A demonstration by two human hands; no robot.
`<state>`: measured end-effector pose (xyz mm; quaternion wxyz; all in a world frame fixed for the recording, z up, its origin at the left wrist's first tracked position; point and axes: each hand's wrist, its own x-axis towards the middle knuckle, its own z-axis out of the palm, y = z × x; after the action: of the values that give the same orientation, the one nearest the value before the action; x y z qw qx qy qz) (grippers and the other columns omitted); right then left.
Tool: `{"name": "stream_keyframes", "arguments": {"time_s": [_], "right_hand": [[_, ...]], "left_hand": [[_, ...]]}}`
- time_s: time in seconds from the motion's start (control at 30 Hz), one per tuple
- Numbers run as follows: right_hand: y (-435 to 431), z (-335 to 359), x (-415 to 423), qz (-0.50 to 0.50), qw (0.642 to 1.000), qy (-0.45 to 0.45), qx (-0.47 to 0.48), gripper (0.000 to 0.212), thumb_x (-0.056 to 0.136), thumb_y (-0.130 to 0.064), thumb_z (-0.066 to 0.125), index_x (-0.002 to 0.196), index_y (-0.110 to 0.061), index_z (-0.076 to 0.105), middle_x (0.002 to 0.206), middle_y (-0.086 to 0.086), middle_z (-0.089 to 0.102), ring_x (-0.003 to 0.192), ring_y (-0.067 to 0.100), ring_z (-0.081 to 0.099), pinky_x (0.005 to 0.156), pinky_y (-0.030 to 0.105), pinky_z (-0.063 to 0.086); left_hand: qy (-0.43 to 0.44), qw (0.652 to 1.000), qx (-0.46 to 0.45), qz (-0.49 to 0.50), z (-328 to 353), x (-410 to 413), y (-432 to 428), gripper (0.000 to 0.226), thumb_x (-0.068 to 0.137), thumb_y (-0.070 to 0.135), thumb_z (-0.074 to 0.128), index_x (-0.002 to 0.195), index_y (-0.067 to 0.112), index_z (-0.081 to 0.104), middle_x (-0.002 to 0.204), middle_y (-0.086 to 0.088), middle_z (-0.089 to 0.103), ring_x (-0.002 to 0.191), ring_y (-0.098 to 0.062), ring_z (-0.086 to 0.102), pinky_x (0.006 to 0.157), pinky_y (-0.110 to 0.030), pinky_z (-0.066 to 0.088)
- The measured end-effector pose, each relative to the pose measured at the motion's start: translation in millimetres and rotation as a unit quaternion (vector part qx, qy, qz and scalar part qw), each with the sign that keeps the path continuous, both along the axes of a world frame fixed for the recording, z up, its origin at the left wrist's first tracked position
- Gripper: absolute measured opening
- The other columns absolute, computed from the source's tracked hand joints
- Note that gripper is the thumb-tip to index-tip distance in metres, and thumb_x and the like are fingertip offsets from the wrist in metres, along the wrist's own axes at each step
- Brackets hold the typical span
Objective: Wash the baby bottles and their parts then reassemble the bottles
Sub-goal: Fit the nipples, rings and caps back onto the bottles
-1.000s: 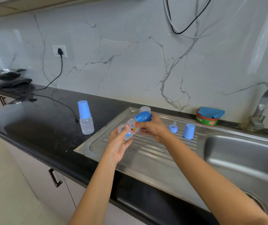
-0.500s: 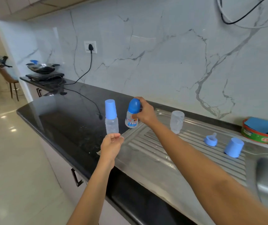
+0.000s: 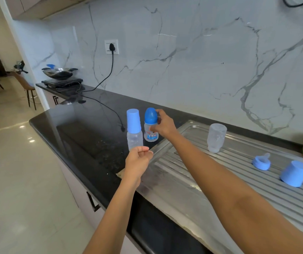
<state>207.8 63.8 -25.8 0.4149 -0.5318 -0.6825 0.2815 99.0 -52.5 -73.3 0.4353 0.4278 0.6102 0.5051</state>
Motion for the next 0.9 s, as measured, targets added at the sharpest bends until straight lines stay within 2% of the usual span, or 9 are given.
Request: {"name": "stream_keyframes", "arguments": {"time_s": [0.17, 0.23, 0.33, 0.47, 0.53, 0.63, 0.7, 0.8, 0.9], "right_hand": [[-22.9, -3.7, 8.9, -0.028, 0.999, -0.028, -0.002, 0.073, 0.084, -0.022, 0.072, 0.144, -0.009, 0.032, 0.139, 0.015, 0.048, 0.127, 0.027, 0.048, 0.100, 0.034, 0.041], [-36.4, -4.0, 21.2, -0.043, 0.997, -0.058, 0.016, 0.068, 0.086, -0.026, 0.069, 0.141, -0.005, 0.036, 0.137, 0.017, 0.049, 0.125, 0.027, 0.049, 0.098, 0.034, 0.042], [-58.7, 1.7, 51.6, -0.071, 0.993, -0.084, 0.044, 0.052, 0.087, -0.024, 0.067, 0.131, -0.004, 0.048, 0.127, 0.014, 0.057, 0.116, 0.026, 0.054, 0.093, 0.031, 0.043], [-90.3, 9.0, 103.0, -0.132, 0.982, -0.104, 0.085, 0.025, 0.085, -0.012, 0.064, 0.108, -0.003, 0.064, 0.106, 0.011, 0.067, 0.100, 0.024, 0.060, 0.084, 0.023, 0.040], [-101.3, 10.6, 134.2, -0.174, 0.973, -0.121, 0.095, 0.019, 0.083, -0.010, 0.062, 0.100, -0.003, 0.067, 0.100, 0.013, 0.069, 0.096, 0.027, 0.062, 0.084, 0.026, 0.042], [-111.0, 12.7, 185.6, -0.266, 0.946, -0.178, 0.052, 0.022, 0.085, -0.004, 0.054, 0.105, -0.002, 0.064, 0.105, 0.017, 0.065, 0.099, 0.031, 0.060, 0.081, 0.033, 0.047], [-115.0, 13.6, 218.2, -0.292, 0.912, -0.288, -0.001, 0.028, 0.086, -0.001, 0.050, 0.113, -0.001, 0.059, 0.112, 0.018, 0.061, 0.105, 0.033, 0.057, 0.084, 0.033, 0.046], [-119.2, 13.8, 252.7, -0.251, 0.868, -0.416, -0.099, 0.035, 0.088, -0.003, 0.050, 0.123, -0.004, 0.053, 0.122, 0.016, 0.057, 0.112, 0.030, 0.054, 0.090, 0.032, 0.042], [-117.1, 12.3, 274.9, -0.210, 0.858, -0.437, -0.168, 0.036, 0.086, -0.009, 0.059, 0.122, -0.006, 0.058, 0.121, 0.013, 0.059, 0.108, 0.029, 0.058, 0.088, 0.033, 0.047]], "left_hand": [[0.006, 1.000, 0.007, -0.017, 4.8, 13.1, -6.7, 0.020, 0.089, 0.015, 0.065, 0.107, 0.022, 0.058, 0.103, 0.005, 0.061, 0.101, -0.011, 0.059, 0.097, -0.036, 0.051], [0.010, 0.999, 0.009, -0.032, 4.8, 23.1, -10.2, 0.020, 0.089, 0.016, 0.065, 0.106, 0.022, 0.059, 0.103, 0.004, 0.062, 0.099, -0.011, 0.059, 0.096, -0.036, 0.051], [0.001, 0.998, 0.012, -0.068, 6.9, 44.8, -15.8, 0.018, 0.088, 0.015, 0.065, 0.105, 0.020, 0.060, 0.101, 0.001, 0.062, 0.095, -0.011, 0.059, 0.093, -0.035, 0.051], [0.001, 0.993, 0.013, -0.117, 10.6, 79.1, -16.4, 0.018, 0.088, 0.012, 0.064, 0.105, 0.015, 0.058, 0.100, -0.002, 0.062, 0.094, -0.016, 0.059, 0.094, -0.038, 0.050], [0.013, 0.991, 0.011, -0.135, 13.3, 98.8, -13.0, 0.021, 0.087, 0.013, 0.066, 0.106, 0.013, 0.057, 0.103, -0.005, 0.062, 0.097, -0.019, 0.059, 0.098, -0.041, 0.049], [0.043, 0.986, 0.005, -0.159, 12.5, 127.2, -0.8, 0.030, 0.084, 0.020, 0.069, 0.110, 0.014, 0.054, 0.109, -0.005, 0.059, 0.105, -0.021, 0.058, 0.099, -0.046, 0.048], [0.068, 0.982, 0.005, -0.176, 13.7, 144.6, 7.0, 0.043, 0.083, 0.024, 0.071, 0.119, 0.014, 0.050, 0.116, -0.005, 0.054, 0.110, -0.023, 0.056, 0.098, -0.046, 0.048], [0.107, 0.978, 0.013, -0.179, 17.4, 163.9, 17.9, 0.070, 0.080, 0.025, 0.074, 0.137, 0.012, 0.036, 0.135, -0.012, 0.043, 0.120, -0.028, 0.050, 0.099, -0.042, 0.047], [0.158, 0.973, 0.049, -0.158, 21.7, 179.4, 26.8, 0.088, 0.078, 0.022, 0.076, 0.147, 0.012, 0.022, 0.148, -0.014, 0.028, 0.131, -0.030, 0.039, 0.095, -0.034, 0.039]]}}
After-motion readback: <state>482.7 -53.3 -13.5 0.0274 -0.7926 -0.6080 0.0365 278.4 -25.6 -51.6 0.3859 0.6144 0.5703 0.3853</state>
